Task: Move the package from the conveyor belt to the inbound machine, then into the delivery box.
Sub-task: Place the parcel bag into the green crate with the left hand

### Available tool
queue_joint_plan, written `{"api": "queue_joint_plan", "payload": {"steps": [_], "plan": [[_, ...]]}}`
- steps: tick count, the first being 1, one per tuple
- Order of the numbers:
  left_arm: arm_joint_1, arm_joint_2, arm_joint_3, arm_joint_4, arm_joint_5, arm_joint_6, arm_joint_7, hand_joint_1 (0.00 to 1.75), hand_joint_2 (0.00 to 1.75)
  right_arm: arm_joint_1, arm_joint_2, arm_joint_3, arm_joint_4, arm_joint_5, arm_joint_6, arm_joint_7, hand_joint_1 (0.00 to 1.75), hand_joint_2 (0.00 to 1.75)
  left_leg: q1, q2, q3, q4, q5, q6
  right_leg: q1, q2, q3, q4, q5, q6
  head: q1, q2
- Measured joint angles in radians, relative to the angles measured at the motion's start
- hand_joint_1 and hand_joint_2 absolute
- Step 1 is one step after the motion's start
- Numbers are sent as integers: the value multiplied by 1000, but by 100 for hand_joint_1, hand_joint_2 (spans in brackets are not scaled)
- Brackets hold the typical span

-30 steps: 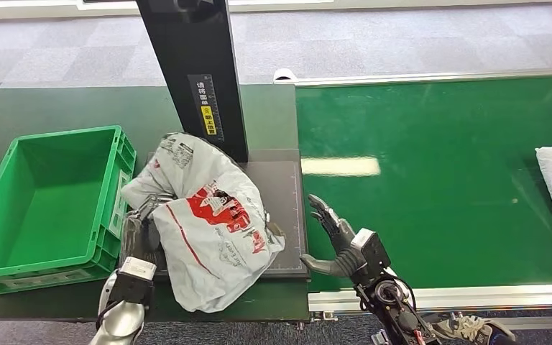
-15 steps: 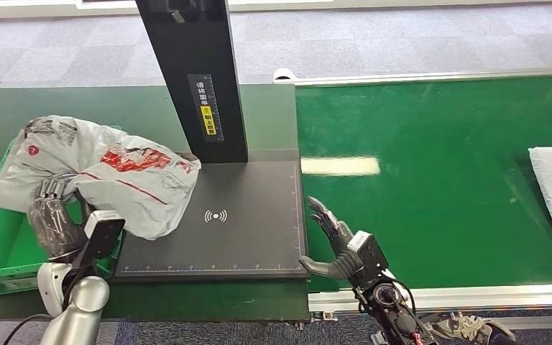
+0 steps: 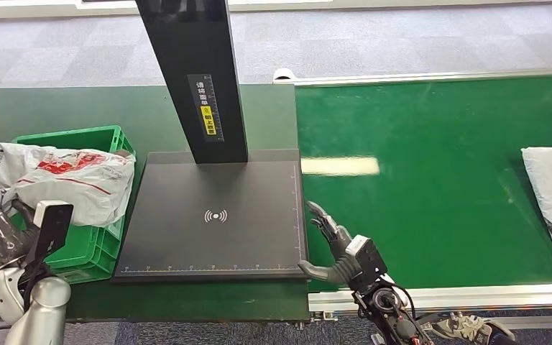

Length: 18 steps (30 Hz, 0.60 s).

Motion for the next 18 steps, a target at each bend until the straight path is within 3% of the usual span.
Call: {"api": "queue_joint_plan", "payload": {"steps": [7,13,17,18], "plan": [[-1,19,-1,54,-143,-137,153,175,175,7,5,0,-8,26,2,18,0,175,0,0,0,0,0,0,0,0,0,0,0,0,0,0],[-3,22,-5,101,-188,-174,183,174,175,5,13,0,-8,31,4,24,0,175,0,0,0,0,0,0,0,0,0,0,0,0,0,0],[-4,25,-6,115,-189,-177,185,3,175,5,14,0,-8,32,5,27,0,175,0,0,0,0,0,0,0,0,0,0,0,0,0,0],[-4,25,-6,118,-191,-177,185,0,175,5,14,0,-8,32,5,27,0,175,0,0,0,0,0,0,0,0,0,0,0,0,0,0]]}}
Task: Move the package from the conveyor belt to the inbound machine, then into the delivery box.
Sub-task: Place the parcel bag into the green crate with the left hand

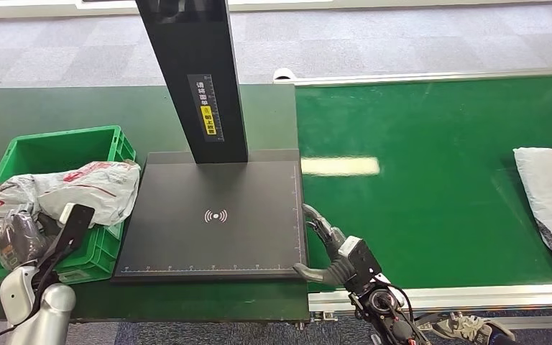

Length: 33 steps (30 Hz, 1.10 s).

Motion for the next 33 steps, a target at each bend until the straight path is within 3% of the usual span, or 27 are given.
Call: {"api": "queue_joint_plan", "payload": {"steps": [5,8,10,12,14,16,18,23,27,33], "plan": [[-3,0,-9,9,-1,35,-13,0,175,3,0,0,-5,4,0,1,0,175,0,0,0,0,0,0,0,0,0,0,0,0,0,0],[-11,0,-13,10,56,72,-65,0,175,8,0,-1,-13,9,1,3,0,175,0,0,0,0,0,0,0,0,0,0,0,0,0,0],[-16,-2,-16,6,164,59,-151,0,175,10,-1,-1,-17,10,2,3,0,175,0,0,0,0,0,0,0,0,0,0,0,0,0,0],[-18,-8,-25,-11,374,-40,-289,0,175,11,-3,-1,-19,9,10,-1,0,175,0,0,0,0,0,0,0,0,0,0,0,0,0,0],[-18,-19,-41,-38,603,-198,-400,0,87,11,-6,-1,-20,6,22,-6,0,175,0,0,0,0,0,0,0,0,0,0,0,0,0,0],[-15,-27,-63,-68,759,-333,-438,0,0,10,-9,-1,-20,2,31,-8,0,175,0,0,0,0,0,0,0,1,0,0,0,0,0,0],[-13,-32,-82,-92,840,-397,-444,0,0,10,-12,-1,-20,-1,36,-9,0,175,0,0,0,0,0,0,0,1,0,0,0,0,0,0],[-10,-34,-105,-110,867,-393,-439,0,0,10,-18,-1,-21,-3,36,-8,0,175,0,0,0,0,0,0,0,1,0,0,0,0,0,0],[-14,-35,-112,-110,788,-210,-459,0,0,13,-21,-1,-30,-5,24,-3,0,175,0,1,0,0,0,0,0,2,-1,0,0,0,0,0],[-13,-45,-132,-181,817,65,-615,0,0,27,-27,-1,-58,-20,9,3,0,175,0,1,0,0,0,0,0,2,-1,0,0,0,0,0]]}}
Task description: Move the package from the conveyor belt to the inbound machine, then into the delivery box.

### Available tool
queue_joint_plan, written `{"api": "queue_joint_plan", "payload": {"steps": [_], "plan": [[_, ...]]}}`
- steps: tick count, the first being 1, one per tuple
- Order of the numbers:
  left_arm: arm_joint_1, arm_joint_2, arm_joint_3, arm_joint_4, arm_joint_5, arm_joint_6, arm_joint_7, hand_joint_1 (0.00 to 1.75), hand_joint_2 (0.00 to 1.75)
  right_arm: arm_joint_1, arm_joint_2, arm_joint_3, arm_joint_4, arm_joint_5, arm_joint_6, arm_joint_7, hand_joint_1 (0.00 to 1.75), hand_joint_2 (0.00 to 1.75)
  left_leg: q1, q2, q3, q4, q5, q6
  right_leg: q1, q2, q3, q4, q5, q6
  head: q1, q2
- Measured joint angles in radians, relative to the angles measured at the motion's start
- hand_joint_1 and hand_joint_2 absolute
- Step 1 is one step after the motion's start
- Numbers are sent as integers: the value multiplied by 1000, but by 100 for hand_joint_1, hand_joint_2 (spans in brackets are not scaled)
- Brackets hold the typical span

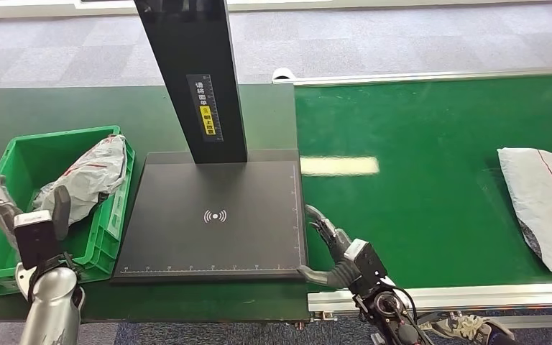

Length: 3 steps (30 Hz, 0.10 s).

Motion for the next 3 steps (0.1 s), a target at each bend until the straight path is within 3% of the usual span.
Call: {"api": "queue_joint_plan", "payload": {"steps": [3], "plan": [[14,0,-45,-91,28,72,-16,0,0,0,-4,-1,-7,-17,0,0,0,175,0,0,0,0,0,0,0,0,0,0,0,0,0,0]]}}
